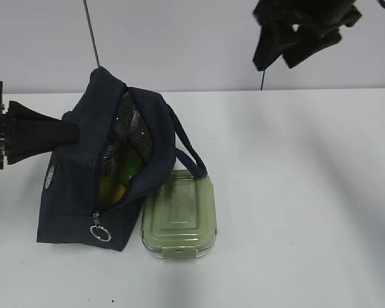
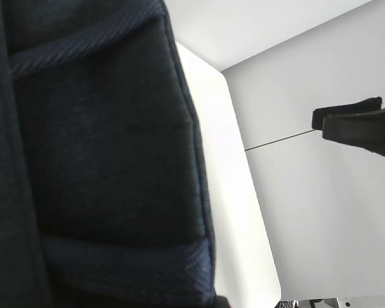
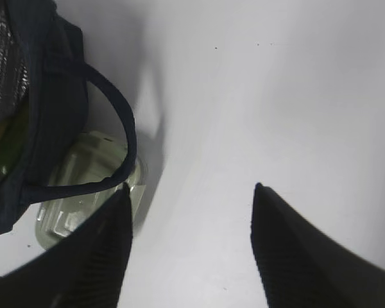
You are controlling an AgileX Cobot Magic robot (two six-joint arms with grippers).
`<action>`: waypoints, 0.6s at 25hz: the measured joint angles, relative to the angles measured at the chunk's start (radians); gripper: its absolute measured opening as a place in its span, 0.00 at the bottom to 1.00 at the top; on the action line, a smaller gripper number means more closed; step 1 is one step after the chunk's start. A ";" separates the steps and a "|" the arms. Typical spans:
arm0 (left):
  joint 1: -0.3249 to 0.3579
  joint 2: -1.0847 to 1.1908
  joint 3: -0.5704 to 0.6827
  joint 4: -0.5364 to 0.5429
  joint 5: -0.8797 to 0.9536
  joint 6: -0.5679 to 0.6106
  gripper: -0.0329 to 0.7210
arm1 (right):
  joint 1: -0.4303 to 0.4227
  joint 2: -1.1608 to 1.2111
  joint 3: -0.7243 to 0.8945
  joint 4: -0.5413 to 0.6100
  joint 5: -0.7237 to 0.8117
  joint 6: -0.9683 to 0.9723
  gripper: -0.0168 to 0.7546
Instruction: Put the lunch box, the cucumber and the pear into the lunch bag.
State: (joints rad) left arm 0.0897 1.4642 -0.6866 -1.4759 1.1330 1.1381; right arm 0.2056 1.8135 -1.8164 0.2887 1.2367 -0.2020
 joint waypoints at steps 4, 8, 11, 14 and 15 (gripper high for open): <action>0.000 0.000 0.000 -0.001 0.000 0.000 0.02 | -0.160 0.000 0.060 0.229 0.000 -0.109 0.62; 0.000 0.000 0.000 -0.001 0.000 0.000 0.02 | -0.218 -0.002 0.202 0.446 -0.007 -0.272 0.62; 0.000 0.000 0.000 -0.001 0.000 0.000 0.02 | -0.220 -0.002 0.357 0.573 -0.015 -0.402 0.62; 0.000 0.000 0.000 -0.002 0.000 0.000 0.02 | -0.220 -0.002 0.515 0.720 -0.023 -0.548 0.62; 0.000 0.000 0.000 -0.002 0.000 0.000 0.02 | -0.220 -0.002 0.560 0.761 -0.025 -0.586 0.62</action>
State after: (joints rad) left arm 0.0897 1.4642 -0.6866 -1.4780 1.1330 1.1381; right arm -0.0148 1.8114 -1.2566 1.0494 1.2116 -0.7881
